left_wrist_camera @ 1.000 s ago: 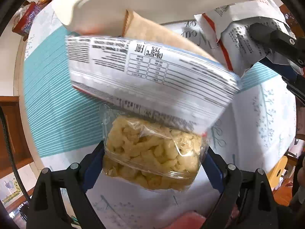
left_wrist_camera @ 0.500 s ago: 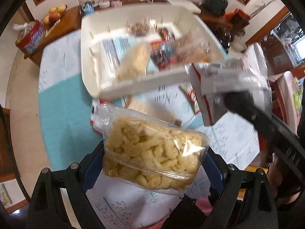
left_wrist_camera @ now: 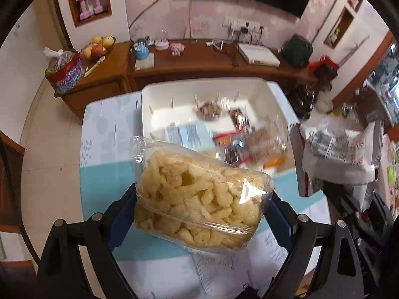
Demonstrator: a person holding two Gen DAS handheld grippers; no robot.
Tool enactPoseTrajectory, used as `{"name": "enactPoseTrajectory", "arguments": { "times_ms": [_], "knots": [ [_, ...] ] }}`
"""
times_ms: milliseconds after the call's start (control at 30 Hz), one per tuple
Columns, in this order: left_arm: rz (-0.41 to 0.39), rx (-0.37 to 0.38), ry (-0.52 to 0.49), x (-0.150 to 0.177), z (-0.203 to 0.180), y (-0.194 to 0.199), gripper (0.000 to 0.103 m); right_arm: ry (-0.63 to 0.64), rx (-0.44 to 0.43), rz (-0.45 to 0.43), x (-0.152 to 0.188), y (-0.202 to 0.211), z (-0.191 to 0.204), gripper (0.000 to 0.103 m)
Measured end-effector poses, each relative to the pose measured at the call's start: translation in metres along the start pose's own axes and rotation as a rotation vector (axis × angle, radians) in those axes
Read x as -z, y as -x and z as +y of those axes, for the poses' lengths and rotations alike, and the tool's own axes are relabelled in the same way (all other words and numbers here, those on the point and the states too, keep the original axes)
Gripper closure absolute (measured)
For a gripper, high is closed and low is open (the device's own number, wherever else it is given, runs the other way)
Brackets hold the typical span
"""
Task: Organize snacks
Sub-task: 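Lift both held bags and carry them over the white tray, then open the right tool over the tray while the left tool holds the puff bag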
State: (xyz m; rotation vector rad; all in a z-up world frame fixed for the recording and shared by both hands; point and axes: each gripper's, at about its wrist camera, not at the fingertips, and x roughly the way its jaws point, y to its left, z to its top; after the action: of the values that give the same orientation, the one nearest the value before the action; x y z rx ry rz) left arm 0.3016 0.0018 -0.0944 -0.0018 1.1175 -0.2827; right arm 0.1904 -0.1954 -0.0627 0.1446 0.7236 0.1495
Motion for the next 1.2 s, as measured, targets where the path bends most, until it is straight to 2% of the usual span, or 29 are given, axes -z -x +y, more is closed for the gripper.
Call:
{"name": "enactPoseTrajectory", "arguments": {
  "times_ms": [267, 467, 667, 833, 1200],
  "knots": [
    [-0.107, 0.024, 0.04, -0.027, 0.004, -0.005, 0.011, 0.117, 0.094, -0.044, -0.017, -0.021, -0.006, 0.061],
    [-0.161, 0.035, 0.061, -0.041, 0.004, -0.021, 0.011, 0.158, 0.112, -0.037, -0.02, -0.042, -0.016, 0.061],
    [-0.169, 0.023, 0.091, -0.053, 0.003, -0.042, 0.01, 0.161, 0.117, -0.014, -0.018, -0.06, -0.021, 0.061],
    [-0.14, 0.022, 0.091, -0.058, 0.003, -0.054, 0.009, 0.157, 0.109, 0.015, -0.017, -0.071, -0.023, 0.06],
    [-0.164, 0.016, 0.112, -0.058, 0.012, -0.043, 0.004, 0.142, 0.102, 0.045, -0.018, -0.074, -0.02, 0.052]
  ]
}}
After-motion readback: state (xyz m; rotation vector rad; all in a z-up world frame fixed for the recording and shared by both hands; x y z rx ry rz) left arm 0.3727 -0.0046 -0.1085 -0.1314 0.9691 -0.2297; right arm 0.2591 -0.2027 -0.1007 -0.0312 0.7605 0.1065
